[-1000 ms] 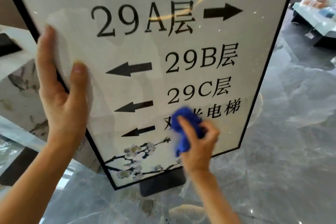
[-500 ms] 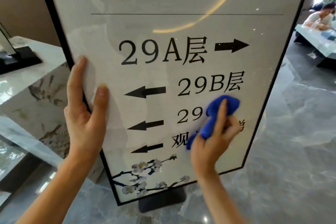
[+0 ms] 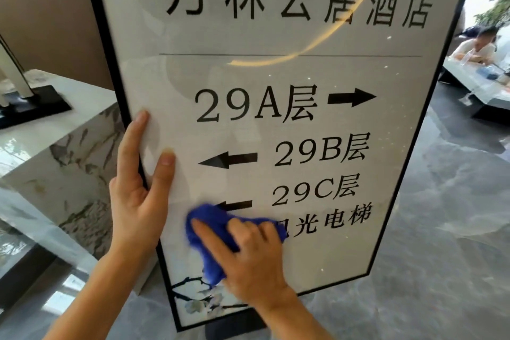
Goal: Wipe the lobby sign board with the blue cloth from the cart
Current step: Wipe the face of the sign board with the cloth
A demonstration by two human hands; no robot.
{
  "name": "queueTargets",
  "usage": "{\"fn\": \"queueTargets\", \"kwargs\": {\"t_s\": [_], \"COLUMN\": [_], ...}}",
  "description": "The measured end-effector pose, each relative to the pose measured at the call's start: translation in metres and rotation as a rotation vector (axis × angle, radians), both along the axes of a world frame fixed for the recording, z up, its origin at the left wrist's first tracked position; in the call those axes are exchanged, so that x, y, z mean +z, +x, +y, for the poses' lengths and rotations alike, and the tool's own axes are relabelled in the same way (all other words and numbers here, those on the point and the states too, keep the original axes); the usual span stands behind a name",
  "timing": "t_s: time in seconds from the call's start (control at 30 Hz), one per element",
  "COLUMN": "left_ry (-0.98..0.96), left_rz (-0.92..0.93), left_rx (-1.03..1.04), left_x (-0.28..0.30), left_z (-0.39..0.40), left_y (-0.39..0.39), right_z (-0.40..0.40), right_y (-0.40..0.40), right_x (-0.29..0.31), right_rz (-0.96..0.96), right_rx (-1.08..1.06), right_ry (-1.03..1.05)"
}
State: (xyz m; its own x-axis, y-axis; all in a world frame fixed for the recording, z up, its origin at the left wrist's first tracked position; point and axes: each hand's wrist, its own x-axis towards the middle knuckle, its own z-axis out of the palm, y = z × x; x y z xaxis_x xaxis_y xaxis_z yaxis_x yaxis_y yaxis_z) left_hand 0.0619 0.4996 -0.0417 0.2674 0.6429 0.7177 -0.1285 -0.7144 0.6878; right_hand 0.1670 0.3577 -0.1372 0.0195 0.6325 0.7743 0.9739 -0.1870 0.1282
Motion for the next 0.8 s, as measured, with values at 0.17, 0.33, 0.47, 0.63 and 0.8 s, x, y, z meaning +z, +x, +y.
{"fn": "queueTargets", "kwargs": {"t_s": [0.17,0.33,0.47,0.63,0.8], "left_ry": [0.005,-0.001,-0.031,-0.087,-0.103], "left_rz": [0.021,0.042,0.041,0.023,0.046], "left_rx": [0.013,0.030,0.039,0.054,0.076], "left_x": [0.001,0.004,0.002,0.005,0.004], "left_z": [-0.004,-0.004,-0.008,-0.009,-0.015], "left_y": [0.001,0.001,0.000,0.001,0.000], "right_z": [-0.015,-0.029,-0.024,0.009,0.041], "right_y": [0.101,0.191,0.192,0.134,0.026], "right_x": [0.086,0.161,0.162,0.137,0.091], "right_rz": [0.304,0.478,0.504,0.580,0.458], "right_rx": [-0.097,-0.369,-0.307,-0.249,-0.156], "right_ry": [0.214,0.589,0.663,0.730,0.466]}}
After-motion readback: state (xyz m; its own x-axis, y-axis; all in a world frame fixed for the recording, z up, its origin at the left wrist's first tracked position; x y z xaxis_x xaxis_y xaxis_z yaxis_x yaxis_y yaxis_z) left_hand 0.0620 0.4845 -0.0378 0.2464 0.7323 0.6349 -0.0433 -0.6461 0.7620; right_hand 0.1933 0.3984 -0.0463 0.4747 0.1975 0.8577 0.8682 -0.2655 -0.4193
